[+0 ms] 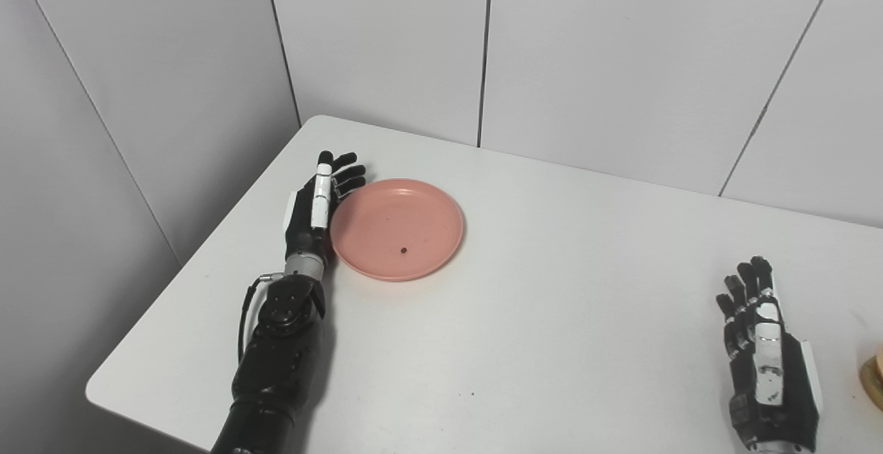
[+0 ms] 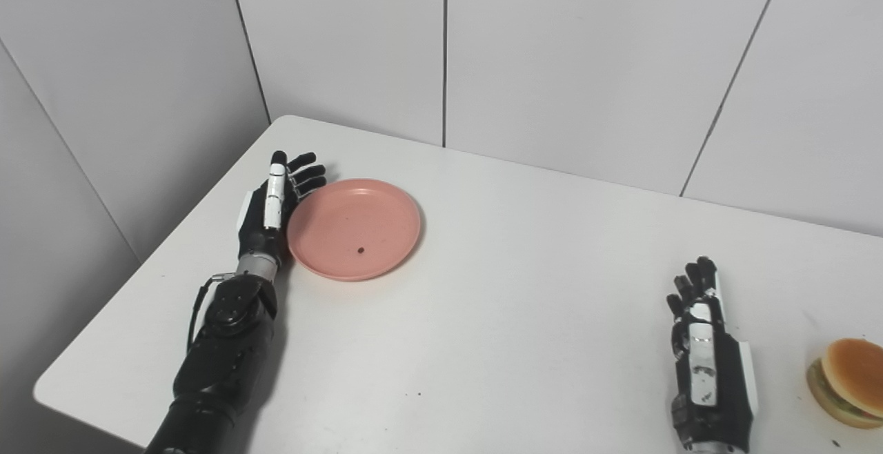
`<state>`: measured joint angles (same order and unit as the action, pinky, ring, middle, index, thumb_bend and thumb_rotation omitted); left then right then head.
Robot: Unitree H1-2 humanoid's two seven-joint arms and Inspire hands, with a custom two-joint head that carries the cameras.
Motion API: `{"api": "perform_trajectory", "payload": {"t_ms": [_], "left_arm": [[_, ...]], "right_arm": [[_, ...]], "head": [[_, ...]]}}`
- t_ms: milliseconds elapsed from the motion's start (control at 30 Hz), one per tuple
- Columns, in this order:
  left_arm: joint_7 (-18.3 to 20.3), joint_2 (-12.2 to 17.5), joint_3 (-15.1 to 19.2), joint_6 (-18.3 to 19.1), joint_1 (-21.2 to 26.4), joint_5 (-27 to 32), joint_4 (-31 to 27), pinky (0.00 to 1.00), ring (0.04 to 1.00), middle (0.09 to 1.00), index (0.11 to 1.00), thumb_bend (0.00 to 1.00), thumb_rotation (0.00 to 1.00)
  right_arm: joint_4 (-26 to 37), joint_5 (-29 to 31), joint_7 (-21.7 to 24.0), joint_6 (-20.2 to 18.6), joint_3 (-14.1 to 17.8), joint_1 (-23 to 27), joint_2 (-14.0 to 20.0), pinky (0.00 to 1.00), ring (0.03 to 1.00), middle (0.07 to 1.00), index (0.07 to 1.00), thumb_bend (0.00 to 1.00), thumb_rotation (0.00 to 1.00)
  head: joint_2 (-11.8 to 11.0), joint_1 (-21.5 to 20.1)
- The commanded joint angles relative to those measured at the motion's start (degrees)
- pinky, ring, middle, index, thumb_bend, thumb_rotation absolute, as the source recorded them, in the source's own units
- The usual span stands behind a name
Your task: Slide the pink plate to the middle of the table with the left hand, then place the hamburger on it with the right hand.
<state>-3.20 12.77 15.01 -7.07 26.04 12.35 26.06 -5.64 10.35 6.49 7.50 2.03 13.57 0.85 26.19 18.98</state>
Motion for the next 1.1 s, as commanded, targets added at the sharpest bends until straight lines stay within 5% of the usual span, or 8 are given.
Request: {"api": "perform_trajectory", "payload": {"t_ms": [0, 600, 867, 1067], "left_arm": [[1.0, -0.9, -0.5, 1.1, 0.1, 0.9, -2.1, 0.74, 0.749, 0.729, 0.705, 0.69, 1.0], [3.6, -4.5, -4.6, 7.1, -2.6, 0.9, -7.6, 0.8, 0.786, 0.756, 0.739, 0.65, 1.0], [5.2, -5.6, -6.0, 6.6, -3.8, 1.0, -7.6, 0.81, 0.778, 0.75, 0.731, 0.65, 1.0], [8.5, -5.2, -7.0, 5.3, -4.4, 1.2, -6.8, 0.82, 0.798, 0.778, 0.756, 0.68, 1.0]], "right_arm": [[0.3, -0.1, 0.0, 0.5, 0.1, 0.2, 0.2, 1.0, 1.0, 1.0, 1.0, 0.5, 0.89], [-0.4, -4.6, -2.8, 2.0, -2.2, 0.1, -4.0, 1.0, 0.994, 0.999, 1.0, 0.52, 0.9], [-0.8, -9.5, -6.0, 1.4, -4.0, 0.3, -6.1, 1.0, 0.983, 0.991, 1.0, 0.54, 0.95], [-2.3, -9.7, -6.9, 2.2, -4.8, 1.0, -7.8, 1.0, 0.99, 0.995, 1.0, 0.61, 0.88]], "head": [[-0.3, -0.8], [1.1, -14.1], [2.0, -22.1], [2.5, -27.2]]}}
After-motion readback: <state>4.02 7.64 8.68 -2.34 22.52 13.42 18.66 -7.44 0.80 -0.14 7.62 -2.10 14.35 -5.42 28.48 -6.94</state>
